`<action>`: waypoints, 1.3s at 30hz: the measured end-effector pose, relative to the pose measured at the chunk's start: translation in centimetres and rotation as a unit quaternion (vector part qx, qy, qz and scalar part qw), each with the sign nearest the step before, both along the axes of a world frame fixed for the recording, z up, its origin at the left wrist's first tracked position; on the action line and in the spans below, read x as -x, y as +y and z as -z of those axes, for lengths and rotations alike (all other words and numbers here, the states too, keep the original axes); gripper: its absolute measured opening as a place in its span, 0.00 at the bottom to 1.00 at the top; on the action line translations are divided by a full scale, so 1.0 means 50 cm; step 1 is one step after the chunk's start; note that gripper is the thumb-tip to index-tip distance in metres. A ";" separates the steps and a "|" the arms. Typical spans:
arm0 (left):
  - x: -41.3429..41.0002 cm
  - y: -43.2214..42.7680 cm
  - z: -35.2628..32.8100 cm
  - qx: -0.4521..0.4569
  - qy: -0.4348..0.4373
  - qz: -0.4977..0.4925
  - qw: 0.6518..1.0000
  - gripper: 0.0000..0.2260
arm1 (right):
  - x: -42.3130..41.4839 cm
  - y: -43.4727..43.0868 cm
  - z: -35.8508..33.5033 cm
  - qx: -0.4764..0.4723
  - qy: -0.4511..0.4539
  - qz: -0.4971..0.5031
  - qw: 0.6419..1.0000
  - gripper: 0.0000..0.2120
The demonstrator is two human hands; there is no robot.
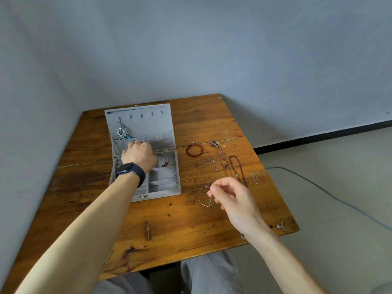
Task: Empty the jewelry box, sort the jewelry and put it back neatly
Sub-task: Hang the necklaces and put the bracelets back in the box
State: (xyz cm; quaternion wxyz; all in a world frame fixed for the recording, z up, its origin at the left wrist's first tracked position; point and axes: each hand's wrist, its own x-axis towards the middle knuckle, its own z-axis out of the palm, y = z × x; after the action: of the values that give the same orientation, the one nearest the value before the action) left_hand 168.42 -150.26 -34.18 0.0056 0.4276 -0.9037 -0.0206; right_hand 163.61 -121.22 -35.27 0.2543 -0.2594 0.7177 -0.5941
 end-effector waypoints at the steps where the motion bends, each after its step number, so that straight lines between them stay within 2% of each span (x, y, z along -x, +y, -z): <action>1: 0.000 -0.002 0.001 0.007 -0.007 0.003 1.000 0.11 | 0.000 -0.001 -0.001 0.002 -0.001 0.001 1.000 0.02; 8: -0.021 -0.009 -0.001 0.049 0.004 0.030 0.998 0.11 | 0.012 -0.019 -0.022 -0.002 -0.037 -0.006 0.999 0.03; 13: -0.086 -0.004 -0.013 0.022 0.138 0.027 0.990 0.10 | 0.023 -0.057 -0.043 0.000 -0.069 -0.030 0.997 0.02; 16: -0.156 0.011 0.005 0.016 0.189 0.021 0.982 0.09 | 0.024 -0.091 -0.047 -0.018 -0.056 -0.036 0.998 0.04; 25: -0.289 0.030 0.101 -0.038 0.297 -0.054 0.953 0.20 | 0.011 -0.223 -0.046 -0.080 0.020 -0.071 0.994 0.03; 31: -0.315 0.037 0.167 -0.054 0.283 -0.080 0.954 0.22 | -0.004 -0.326 -0.042 -0.090 0.046 -0.071 0.992 0.04; 39: -0.314 0.042 0.168 -0.033 0.289 -0.091 0.952 0.22 | -0.040 -0.407 -0.008 -0.111 0.042 -0.063 0.991 0.04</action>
State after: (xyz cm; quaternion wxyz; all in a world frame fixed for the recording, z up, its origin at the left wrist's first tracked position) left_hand 184.10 -148.14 -42.58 0.2545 0.4835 -0.8195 -0.1730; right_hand 165.61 -141.58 -34.85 0.2876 -0.2991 0.7716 -0.4821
